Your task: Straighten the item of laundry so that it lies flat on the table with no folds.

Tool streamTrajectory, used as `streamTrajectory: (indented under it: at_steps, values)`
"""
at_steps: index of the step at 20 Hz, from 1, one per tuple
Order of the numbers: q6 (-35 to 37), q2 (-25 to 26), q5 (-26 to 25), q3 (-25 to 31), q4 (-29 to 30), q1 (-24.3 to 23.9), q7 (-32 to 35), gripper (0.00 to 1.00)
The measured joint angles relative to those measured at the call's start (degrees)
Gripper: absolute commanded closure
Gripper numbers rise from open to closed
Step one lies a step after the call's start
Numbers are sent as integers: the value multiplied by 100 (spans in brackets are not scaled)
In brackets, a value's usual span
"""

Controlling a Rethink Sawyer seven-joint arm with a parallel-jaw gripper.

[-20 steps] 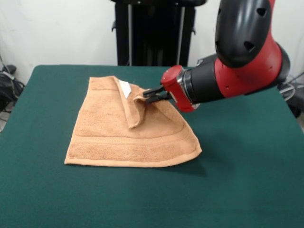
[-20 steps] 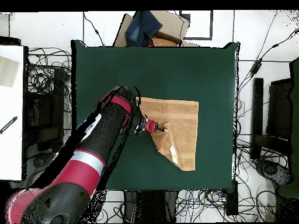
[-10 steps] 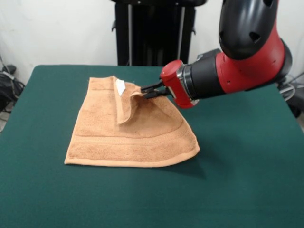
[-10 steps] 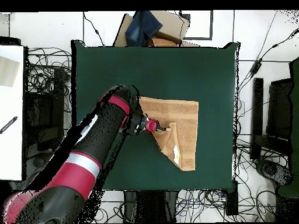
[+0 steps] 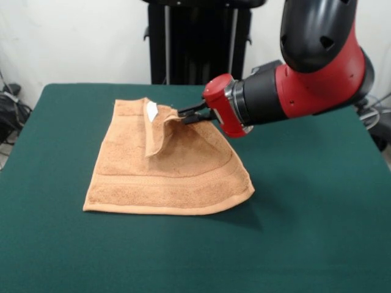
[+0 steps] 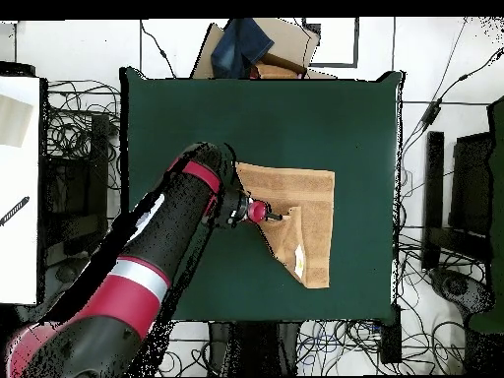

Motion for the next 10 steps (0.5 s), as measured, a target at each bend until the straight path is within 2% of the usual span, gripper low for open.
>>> streamTrajectory:
  at_steps: [10]
  values:
    - [0, 0, 30, 0, 0, 0, 0, 100]
